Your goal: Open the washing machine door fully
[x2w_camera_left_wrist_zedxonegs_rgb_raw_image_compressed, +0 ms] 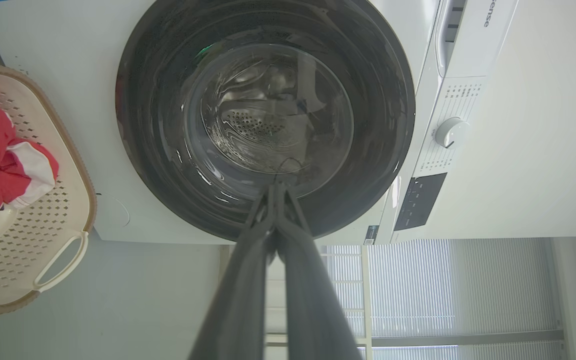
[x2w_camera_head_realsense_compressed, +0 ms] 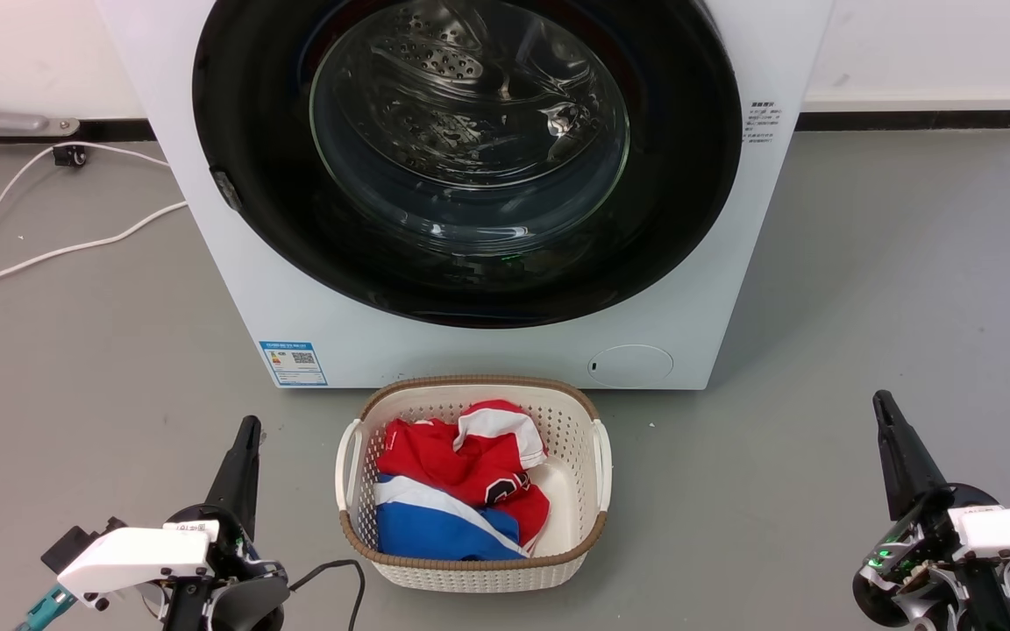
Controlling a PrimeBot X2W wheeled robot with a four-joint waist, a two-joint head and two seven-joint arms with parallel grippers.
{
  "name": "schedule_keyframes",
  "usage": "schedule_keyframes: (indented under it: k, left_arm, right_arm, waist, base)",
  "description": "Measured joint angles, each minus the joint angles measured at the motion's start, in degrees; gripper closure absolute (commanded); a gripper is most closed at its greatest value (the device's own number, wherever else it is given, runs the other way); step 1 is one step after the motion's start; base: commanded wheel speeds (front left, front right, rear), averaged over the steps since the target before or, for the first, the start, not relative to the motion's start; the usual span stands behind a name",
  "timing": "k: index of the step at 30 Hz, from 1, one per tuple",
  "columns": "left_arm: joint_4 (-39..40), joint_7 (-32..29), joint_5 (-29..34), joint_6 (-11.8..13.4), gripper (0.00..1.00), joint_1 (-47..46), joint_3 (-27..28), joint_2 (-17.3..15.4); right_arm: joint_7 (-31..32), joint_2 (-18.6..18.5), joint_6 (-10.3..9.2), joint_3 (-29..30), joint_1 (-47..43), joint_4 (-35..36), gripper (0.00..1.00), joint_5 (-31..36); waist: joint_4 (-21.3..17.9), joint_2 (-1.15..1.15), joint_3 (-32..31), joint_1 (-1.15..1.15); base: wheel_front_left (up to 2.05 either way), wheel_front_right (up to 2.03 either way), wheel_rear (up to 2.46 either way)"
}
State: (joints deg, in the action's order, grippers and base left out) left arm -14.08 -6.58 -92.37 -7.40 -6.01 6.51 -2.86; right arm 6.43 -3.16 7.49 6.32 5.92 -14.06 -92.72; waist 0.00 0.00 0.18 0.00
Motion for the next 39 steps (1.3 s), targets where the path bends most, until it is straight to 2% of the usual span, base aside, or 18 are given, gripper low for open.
schedule_keyframes:
  k: [39]
  left_arm:
    - [0.0,0.0,0.0,0.0,1.00,0.0,0.0,0.0]
  right_arm:
    - [0.1,0.1,0.01,0.1,0.0,0.0,1.00,0.0]
  waist:
    - [0.0,0.00,0.0,0.00]
  base:
    - [0.00,0.00,0.00]
